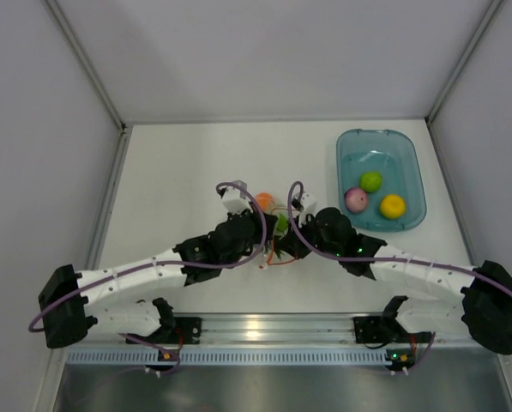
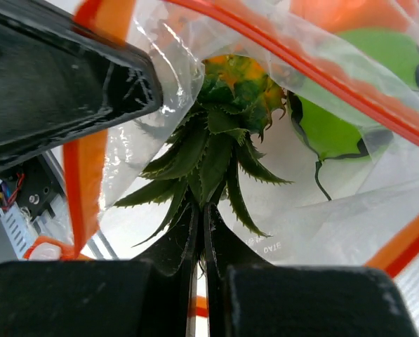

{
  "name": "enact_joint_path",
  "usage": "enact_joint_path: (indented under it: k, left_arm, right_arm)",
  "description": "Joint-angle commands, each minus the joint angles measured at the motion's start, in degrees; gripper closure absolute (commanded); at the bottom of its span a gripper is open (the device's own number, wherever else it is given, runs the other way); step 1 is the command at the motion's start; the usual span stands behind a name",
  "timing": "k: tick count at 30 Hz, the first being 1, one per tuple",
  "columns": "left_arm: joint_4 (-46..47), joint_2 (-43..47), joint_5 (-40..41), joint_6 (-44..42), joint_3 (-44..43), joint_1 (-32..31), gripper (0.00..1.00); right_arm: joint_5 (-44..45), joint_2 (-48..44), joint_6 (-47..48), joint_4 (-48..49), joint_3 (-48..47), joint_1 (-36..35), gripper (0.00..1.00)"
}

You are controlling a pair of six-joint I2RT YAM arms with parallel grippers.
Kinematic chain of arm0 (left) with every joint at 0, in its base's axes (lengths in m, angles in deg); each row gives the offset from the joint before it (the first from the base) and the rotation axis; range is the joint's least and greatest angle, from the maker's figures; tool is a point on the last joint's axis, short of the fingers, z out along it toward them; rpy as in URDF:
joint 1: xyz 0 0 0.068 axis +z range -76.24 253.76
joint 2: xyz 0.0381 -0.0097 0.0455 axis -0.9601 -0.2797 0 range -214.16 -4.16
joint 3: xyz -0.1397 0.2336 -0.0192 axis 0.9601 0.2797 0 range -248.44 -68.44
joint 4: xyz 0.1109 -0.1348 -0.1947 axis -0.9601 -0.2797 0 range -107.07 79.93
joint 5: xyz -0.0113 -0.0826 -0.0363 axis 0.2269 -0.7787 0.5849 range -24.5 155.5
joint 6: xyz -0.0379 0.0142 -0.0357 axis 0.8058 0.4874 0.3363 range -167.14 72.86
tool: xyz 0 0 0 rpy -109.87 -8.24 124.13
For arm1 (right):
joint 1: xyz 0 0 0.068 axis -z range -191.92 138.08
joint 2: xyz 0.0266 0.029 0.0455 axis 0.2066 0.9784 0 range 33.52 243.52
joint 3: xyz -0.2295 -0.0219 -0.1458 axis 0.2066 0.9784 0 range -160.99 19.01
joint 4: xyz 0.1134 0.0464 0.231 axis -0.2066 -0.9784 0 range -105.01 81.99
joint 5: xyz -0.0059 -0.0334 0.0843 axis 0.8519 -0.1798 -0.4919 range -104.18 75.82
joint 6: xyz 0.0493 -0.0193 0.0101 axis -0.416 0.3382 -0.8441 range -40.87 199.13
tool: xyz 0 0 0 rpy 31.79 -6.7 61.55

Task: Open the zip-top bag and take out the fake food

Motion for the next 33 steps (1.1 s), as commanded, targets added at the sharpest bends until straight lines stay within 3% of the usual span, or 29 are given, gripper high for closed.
enact_joint_path:
  k: [1,13,21,33]
  left_arm:
    - [2.55,-0.95,2.99,-3.63,0.41,0.23,1.00]
    - [-3.23,-2.71,7.99,-6.09,-0.82,0.23,1.00]
    - [-5.01,-2.80,11.69,-7.76,-0.64,1.02,1.00]
    - [-6.06,-1.13,11.34,-6.27,1.82,3.92,1.00]
  right_arm:
    - [3.64,-3.91,1.89,-4.57,-4.55,-0.87,1.00]
    - [11.38,-9.72,4.70,-24.77,-10.09,-0.96,1.00]
    - [5.94,-18.05,5.76,-29.10,-9.65,-0.96,1.00]
    - [8.93,-25.19,8.13,-39.47,-15.71,-0.96,1.00]
